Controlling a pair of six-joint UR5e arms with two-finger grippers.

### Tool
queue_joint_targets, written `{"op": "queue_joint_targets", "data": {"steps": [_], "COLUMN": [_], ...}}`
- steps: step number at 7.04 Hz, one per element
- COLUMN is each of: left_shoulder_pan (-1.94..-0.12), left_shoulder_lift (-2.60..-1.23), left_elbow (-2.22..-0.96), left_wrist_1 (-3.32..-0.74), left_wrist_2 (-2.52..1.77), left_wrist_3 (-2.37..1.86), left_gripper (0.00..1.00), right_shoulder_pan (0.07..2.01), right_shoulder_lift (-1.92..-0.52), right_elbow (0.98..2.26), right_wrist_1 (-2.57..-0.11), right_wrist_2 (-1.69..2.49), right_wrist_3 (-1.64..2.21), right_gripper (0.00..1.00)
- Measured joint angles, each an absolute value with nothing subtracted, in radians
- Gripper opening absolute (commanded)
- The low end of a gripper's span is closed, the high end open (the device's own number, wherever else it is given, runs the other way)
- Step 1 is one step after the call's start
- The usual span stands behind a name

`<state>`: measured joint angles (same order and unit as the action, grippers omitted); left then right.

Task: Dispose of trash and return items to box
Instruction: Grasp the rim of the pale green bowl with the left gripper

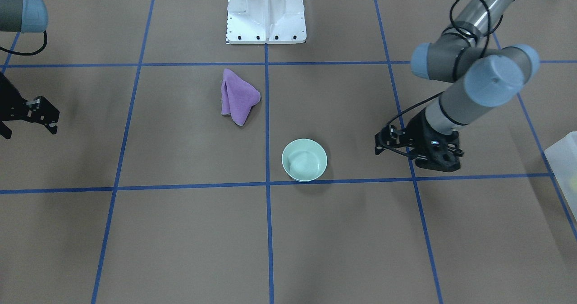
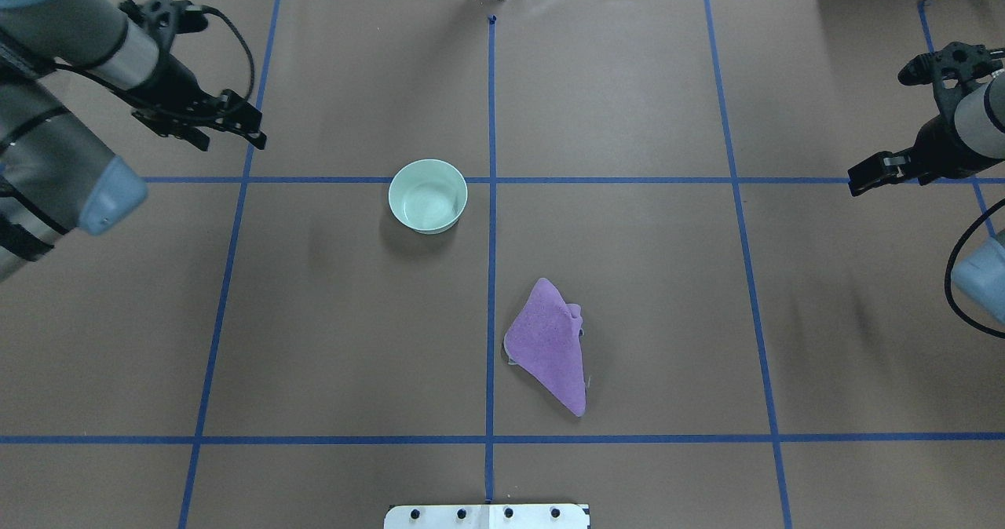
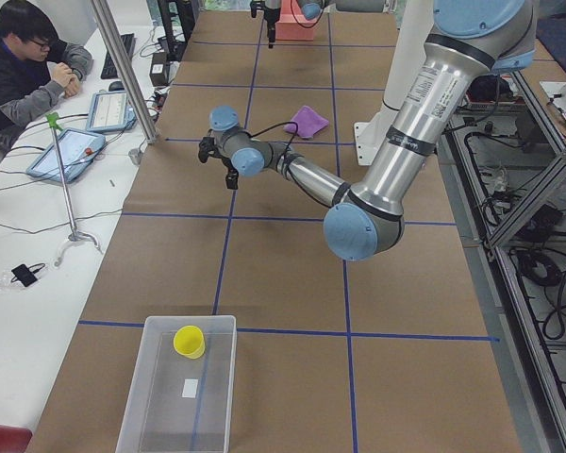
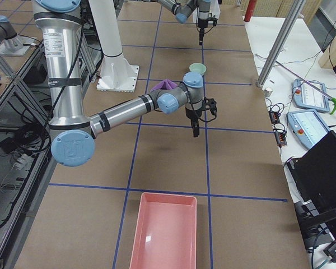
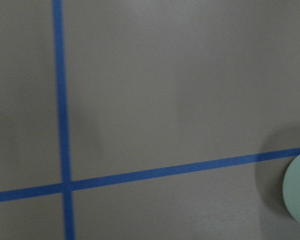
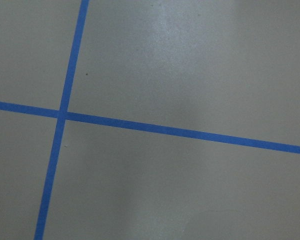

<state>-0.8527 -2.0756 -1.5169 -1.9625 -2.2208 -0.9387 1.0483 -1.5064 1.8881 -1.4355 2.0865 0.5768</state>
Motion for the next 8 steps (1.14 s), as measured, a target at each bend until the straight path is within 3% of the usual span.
{"op": "queue_joint_targets", "data": {"steps": [2,3,4,5,6,8], "left_shoulder_pan": [-0.755,-0.735,-0.726,-0.723,-0.719,-0.706], "left_shoulder_lift": [-2.138,-2.171,-2.207,-2.233,-2.244,-2.250], "left_elbow": [-1.498,-1.475,-1.439,-1.397,-1.349,-1.296], "left_wrist_1": [-1.978,-1.981,-1.988,-2.020,-2.083,-2.169], "left_wrist_2": [-2.152,-2.126,-2.105,-2.094,-2.076,-2.034], "left_wrist_3": [-1.059,-1.095,-1.115,-1.127,-1.132,-1.138], "left_gripper": [0.97,0.74,0.31,0.06,0.00,0.00], "right_shoulder_pan": [1.048,1.048,1.048,1.048,1.048,1.048], "right_shoulder_lift": [-1.506,-1.506,-1.506,-1.506,-1.505,-1.502], "right_elbow": [1.881,1.876,1.872,1.870,1.869,1.866], "right_wrist_1": [-1.431,-1.428,-1.427,-1.426,-1.426,-1.425], "right_wrist_2": [2.088,2.088,2.088,2.088,2.088,2.088], "right_wrist_3": [0.577,0.577,0.577,0.577,0.576,0.576], "right_gripper": [1.00,1.00,1.00,1.00,1.00,1.00]}}
